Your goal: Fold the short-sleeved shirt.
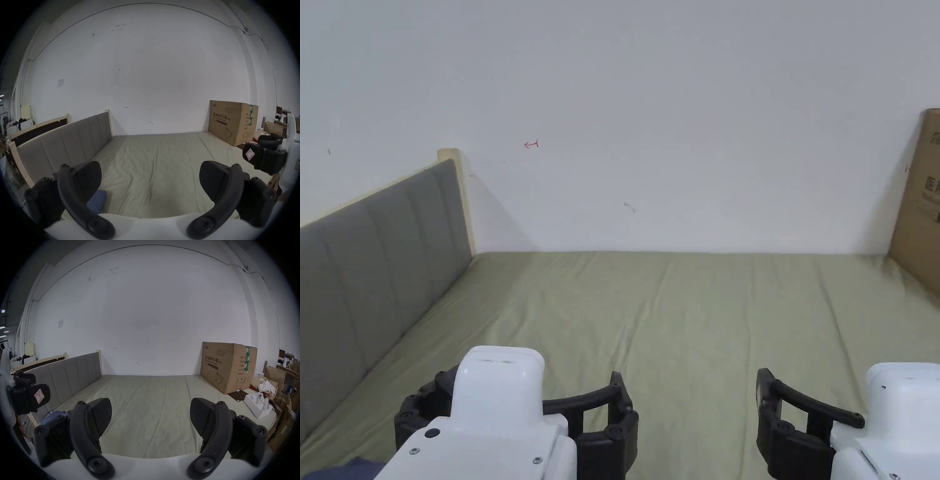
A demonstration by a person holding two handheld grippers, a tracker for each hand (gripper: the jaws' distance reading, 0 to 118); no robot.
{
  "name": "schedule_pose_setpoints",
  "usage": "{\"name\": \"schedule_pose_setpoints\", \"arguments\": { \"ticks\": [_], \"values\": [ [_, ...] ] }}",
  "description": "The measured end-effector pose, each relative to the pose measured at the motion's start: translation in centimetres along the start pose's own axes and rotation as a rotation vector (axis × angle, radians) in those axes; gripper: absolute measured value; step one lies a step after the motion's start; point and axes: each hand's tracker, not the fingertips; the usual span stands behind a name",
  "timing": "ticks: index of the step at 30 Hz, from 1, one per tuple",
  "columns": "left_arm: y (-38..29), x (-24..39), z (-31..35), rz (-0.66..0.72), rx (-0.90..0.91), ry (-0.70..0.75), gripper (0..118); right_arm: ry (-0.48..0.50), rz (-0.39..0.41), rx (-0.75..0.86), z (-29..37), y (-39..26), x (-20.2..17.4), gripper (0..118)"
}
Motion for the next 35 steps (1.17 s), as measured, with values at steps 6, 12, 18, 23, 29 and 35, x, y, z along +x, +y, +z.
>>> {"name": "schedule_pose_setpoints", "arguments": {
  "ticks": [6,12,18,23,29,35],
  "values": [
    [1.0,0.8,-0.7,-0.064,-0.051,0.093,110,-0.012,-0.012,-0.006,-0.3,0.3,0.8,101],
    [2.1,0.9,-0.5,0.023,-0.109,0.131,109,-0.029,-0.031,-0.039,-0.8,0.2,1.8,101],
    [2.2,0.7,-1.0,0.033,-0.117,0.12,109,-0.01,-0.079,-0.061,-0.9,0.1,2.6,101],
    [2.2,0.8,-1.1,0.024,-0.117,0.115,110,-0.023,-0.059,-0.069,-1.1,0.0,2.5,101],
    [2.0,0.9,-1.4,0.035,-0.119,0.103,110,-0.026,-0.032,-0.063,-1.2,-0.1,2.1,101],
    [1.8,0.7,-1.3,0.033,-0.1,0.097,110,-0.038,-0.022,-0.055,-1.2,-0.1,2.0,101]
  ]
}}
